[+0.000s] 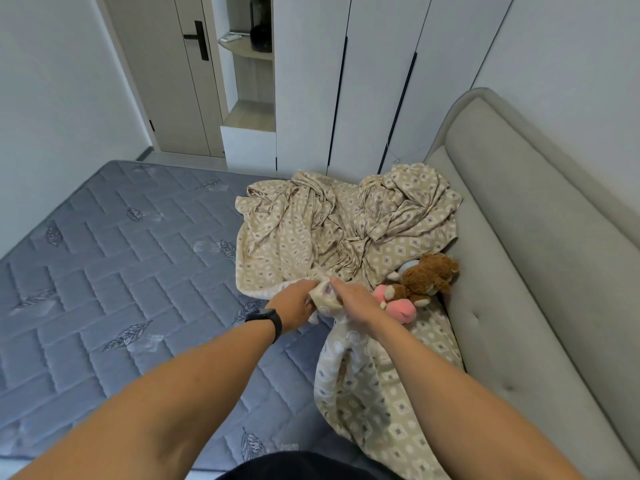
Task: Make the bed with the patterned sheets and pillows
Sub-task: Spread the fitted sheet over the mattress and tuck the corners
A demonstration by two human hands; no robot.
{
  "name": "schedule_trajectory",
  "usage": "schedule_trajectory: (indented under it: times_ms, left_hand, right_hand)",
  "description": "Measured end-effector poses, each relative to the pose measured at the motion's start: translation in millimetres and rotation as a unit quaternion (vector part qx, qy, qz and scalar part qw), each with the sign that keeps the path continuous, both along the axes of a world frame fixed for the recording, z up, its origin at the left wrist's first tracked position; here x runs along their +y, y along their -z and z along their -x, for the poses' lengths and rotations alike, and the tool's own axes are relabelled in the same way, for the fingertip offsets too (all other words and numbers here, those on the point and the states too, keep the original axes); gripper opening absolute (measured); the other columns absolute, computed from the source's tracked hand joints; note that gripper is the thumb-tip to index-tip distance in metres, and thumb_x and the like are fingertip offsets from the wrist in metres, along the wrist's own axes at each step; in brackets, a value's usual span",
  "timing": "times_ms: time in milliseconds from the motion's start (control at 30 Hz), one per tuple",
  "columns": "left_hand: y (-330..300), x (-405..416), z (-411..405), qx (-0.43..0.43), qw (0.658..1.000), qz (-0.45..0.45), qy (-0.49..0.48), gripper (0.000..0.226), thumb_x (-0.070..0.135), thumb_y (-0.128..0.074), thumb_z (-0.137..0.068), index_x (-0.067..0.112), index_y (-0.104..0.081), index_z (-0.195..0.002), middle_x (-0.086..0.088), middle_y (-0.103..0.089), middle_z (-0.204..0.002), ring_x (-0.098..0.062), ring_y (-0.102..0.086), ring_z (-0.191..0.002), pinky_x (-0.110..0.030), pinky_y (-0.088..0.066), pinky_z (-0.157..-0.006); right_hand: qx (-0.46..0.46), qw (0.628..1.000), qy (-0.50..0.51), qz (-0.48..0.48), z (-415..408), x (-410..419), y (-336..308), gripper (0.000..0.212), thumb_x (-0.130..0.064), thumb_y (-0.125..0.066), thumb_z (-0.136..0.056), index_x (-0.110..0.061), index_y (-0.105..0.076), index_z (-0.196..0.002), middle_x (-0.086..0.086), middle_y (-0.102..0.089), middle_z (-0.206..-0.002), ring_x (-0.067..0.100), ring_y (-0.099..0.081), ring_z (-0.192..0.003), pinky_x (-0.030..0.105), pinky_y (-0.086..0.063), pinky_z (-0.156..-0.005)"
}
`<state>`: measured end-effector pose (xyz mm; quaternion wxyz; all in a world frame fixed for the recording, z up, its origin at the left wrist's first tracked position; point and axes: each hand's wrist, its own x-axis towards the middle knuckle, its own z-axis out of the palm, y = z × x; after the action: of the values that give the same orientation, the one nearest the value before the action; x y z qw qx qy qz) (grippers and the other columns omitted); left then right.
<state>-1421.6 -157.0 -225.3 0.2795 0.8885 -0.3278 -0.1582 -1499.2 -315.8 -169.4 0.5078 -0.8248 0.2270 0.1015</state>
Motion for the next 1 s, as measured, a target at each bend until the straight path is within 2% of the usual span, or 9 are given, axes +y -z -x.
schedule_trajectory:
  times_ms: [167, 267, 333, 400, 500, 567, 700, 800, 1000]
  left_hand:
    - [-3, 17, -11, 0.022, 0.999, -0.029, -0.024, 0.011, 0.022, -0.059, -0.099, 0.020, -0.049, -0.100, -0.003, -0.059, -0.090, -0.029, -0.053, -0.080, -0.037, -0.044, -0.070]
    - [-7, 20, -11, 0.070, 0.996, 0.010, -0.057, 0.009, 0.012, -0.056, -0.099, 0.018, -0.049, -0.097, -0.003, -0.059, -0.083, -0.026, -0.051, -0.075, -0.034, -0.038, -0.067]
    - [-8, 22, -10, 0.089, 0.993, 0.014, -0.070, 0.004, 0.012, -0.048, -0.102, 0.015, -0.050, -0.101, -0.012, -0.065, -0.088, -0.025, -0.050, -0.071, -0.035, -0.040, -0.066]
    - [-6, 23, -9, 0.087, 0.993, 0.012, -0.083, 0.006, 0.012, -0.044, -0.103, 0.016, -0.048, -0.102, -0.019, -0.065, -0.092, -0.028, -0.052, -0.074, -0.039, -0.044, -0.069]
    - [-3, 31, -5, 0.065, 0.996, 0.005, -0.066, 0.006, 0.014, -0.049, -0.099, 0.018, -0.049, -0.103, -0.015, -0.065, -0.085, -0.035, -0.057, -0.077, -0.045, -0.049, -0.074]
    - [-2, 42, -4, 0.052, 0.998, -0.015, -0.027, 0.010, 0.023, -0.057, -0.096, 0.023, -0.050, -0.104, -0.005, -0.062, -0.077, -0.032, -0.058, -0.075, -0.046, -0.049, -0.071]
    - [-10, 76, -23, 0.058, 0.994, -0.084, 0.041, 0.032, 0.045, -0.072, -0.085, 0.032, -0.053, -0.106, 0.007, -0.060, -0.084, -0.021, -0.058, -0.079, -0.039, -0.049, -0.072]
    - [-10, 99, -37, -0.010, 0.972, -0.213, 0.103, 0.011, 0.030, -0.066, -0.091, 0.022, -0.063, -0.098, -0.001, -0.065, -0.089, -0.025, -0.058, -0.081, -0.035, -0.046, -0.069]
    - [5, 160, -58, -0.091, 0.954, -0.262, 0.115, 0.014, 0.010, -0.057, -0.096, 0.009, -0.070, -0.101, -0.012, -0.051, -0.110, -0.036, -0.060, -0.091, -0.038, -0.044, -0.072]
  right_hand:
    - [-0.028, 0.976, -0.021, 0.217, 6, -30, 19, 0.053, -0.054, -0.044, -0.100, -0.013, -0.054, -0.068, 0.003, -0.058, -0.070, 0.025, -0.056, -0.071, 0.037, -0.036, -0.061]
    - [-0.008, 0.939, -0.055, 0.338, 10, -39, 36, 0.036, -0.055, -0.047, -0.097, -0.023, -0.057, -0.083, -0.002, -0.060, -0.090, 0.025, -0.059, -0.090, 0.040, -0.048, -0.072]
    - [-0.011, 0.918, -0.098, 0.384, 8, -33, 47, 0.036, -0.054, -0.050, -0.094, -0.027, -0.060, -0.116, 0.000, -0.055, -0.122, 0.027, -0.051, -0.115, 0.044, -0.044, -0.094]
    - [-0.004, 0.918, -0.177, 0.355, 3, -12, 54, 0.055, -0.060, -0.051, -0.086, -0.035, -0.048, -0.135, 0.000, -0.040, -0.139, 0.029, -0.039, -0.127, 0.048, -0.035, -0.105]
    - [0.058, 0.939, -0.228, 0.250, -5, 37, 57, 0.047, -0.069, -0.053, -0.072, -0.030, -0.055, -0.096, -0.001, -0.053, -0.117, 0.028, -0.045, -0.120, 0.051, -0.035, -0.102]
    - [0.035, 0.963, -0.183, 0.195, -4, 60, 62, 0.020, -0.045, -0.050, -0.086, -0.026, -0.056, -0.085, -0.002, -0.063, -0.097, 0.030, -0.057, -0.111, 0.049, -0.039, -0.099]
    - [-0.017, 0.986, -0.097, 0.131, -2, 75, 62, 0.028, -0.019, -0.034, -0.101, -0.017, -0.063, -0.102, 0.004, -0.066, -0.101, 0.026, -0.061, -0.095, 0.037, -0.046, -0.079]
    - [-0.053, 0.988, -0.056, 0.130, -6, 101, 51, 0.030, -0.012, -0.039, -0.100, -0.025, -0.045, -0.074, -0.005, -0.052, -0.076, 0.017, -0.050, -0.073, 0.035, -0.037, -0.065]
    - [-0.013, 0.996, -0.035, 0.076, 2, 173, 44, 0.021, -0.025, -0.055, -0.095, -0.025, -0.060, -0.075, -0.004, -0.059, -0.077, 0.010, -0.050, -0.070, 0.029, -0.038, -0.064]
